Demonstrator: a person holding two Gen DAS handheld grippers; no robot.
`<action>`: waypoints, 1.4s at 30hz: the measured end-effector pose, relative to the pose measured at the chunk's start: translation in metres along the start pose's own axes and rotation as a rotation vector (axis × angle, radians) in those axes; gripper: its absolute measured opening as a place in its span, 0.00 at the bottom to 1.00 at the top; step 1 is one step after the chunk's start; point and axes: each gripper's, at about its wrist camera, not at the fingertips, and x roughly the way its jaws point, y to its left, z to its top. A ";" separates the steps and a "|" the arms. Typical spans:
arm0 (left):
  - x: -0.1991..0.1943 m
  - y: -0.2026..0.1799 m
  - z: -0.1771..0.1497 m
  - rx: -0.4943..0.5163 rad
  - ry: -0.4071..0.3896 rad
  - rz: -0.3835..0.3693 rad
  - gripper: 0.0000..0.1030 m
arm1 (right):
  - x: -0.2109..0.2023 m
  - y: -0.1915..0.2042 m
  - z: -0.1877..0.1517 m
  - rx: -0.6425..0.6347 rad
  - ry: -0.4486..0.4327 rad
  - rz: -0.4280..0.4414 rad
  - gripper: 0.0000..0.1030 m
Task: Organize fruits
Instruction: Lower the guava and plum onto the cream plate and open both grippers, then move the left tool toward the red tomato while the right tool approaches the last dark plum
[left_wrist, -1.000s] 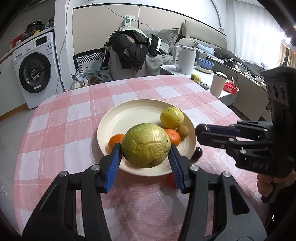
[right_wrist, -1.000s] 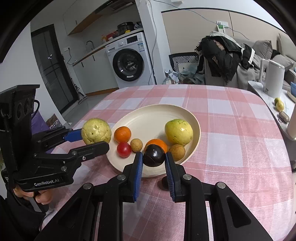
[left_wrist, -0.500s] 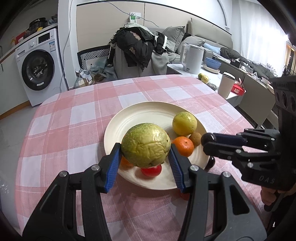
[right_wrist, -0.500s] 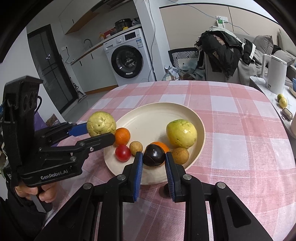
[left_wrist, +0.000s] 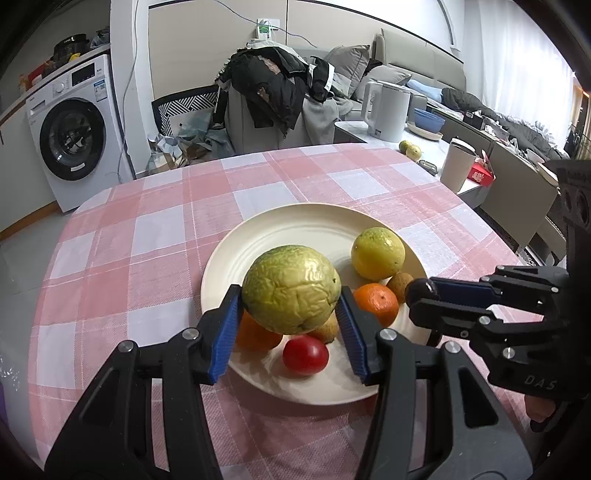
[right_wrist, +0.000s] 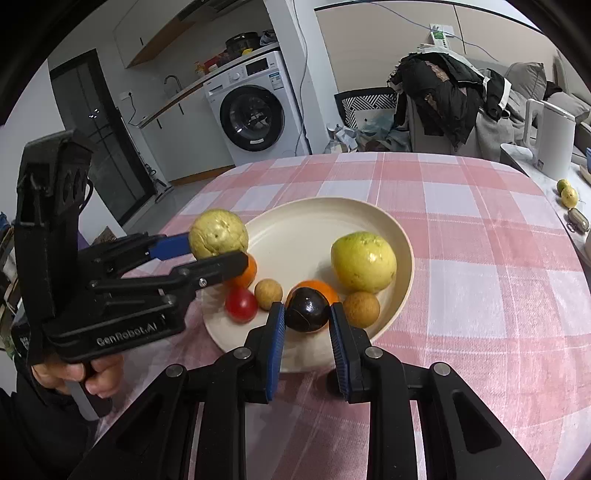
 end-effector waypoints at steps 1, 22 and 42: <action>0.002 0.000 0.000 0.003 0.000 0.000 0.47 | 0.001 0.000 0.002 0.004 -0.004 -0.004 0.24; 0.037 0.008 0.007 0.017 0.029 0.015 0.47 | 0.036 -0.002 0.026 0.096 0.003 -0.045 0.24; -0.016 0.008 -0.013 -0.048 -0.045 0.041 0.99 | -0.014 -0.014 -0.008 0.065 -0.057 -0.092 0.97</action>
